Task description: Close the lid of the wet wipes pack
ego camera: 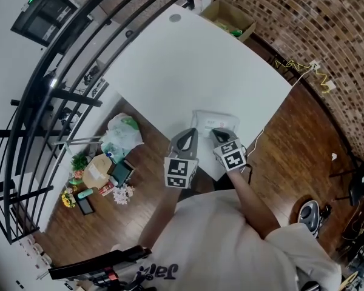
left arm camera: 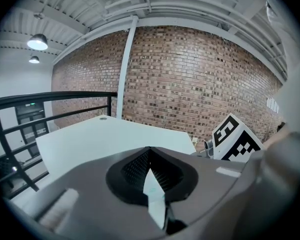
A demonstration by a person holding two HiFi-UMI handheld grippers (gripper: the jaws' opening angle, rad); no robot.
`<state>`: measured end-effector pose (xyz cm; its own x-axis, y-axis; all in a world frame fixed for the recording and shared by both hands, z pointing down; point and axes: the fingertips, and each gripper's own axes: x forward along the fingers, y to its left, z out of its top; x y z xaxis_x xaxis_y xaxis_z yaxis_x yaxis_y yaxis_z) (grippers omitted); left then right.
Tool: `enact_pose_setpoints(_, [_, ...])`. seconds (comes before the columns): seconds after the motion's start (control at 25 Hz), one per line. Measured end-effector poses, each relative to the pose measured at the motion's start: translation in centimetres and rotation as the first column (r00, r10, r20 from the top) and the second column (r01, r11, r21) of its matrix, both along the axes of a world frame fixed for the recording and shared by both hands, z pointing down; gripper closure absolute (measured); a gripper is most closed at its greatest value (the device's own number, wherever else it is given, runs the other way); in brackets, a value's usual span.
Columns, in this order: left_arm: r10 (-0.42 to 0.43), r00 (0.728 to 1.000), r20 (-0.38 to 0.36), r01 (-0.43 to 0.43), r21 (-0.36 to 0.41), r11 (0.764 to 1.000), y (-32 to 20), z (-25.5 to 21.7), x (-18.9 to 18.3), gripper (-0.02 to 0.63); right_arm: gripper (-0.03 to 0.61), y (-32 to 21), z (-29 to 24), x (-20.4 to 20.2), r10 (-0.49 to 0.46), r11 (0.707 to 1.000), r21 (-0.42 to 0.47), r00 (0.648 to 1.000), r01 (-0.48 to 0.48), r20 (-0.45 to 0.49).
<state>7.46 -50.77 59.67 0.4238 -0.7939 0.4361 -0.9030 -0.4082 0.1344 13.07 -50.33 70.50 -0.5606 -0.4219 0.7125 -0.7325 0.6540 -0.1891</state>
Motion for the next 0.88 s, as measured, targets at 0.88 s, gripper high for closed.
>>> enact_pose_setpoints(0.88, [0.093, 0.993, -0.066, -0.076, 0.223, 0.972, 6.6, -8.2, -4.2, 0.598, 0.591, 4.5, -14.1, 0.5, 0.215, 0.905, 0.316, 0.948, -0.283, 0.233])
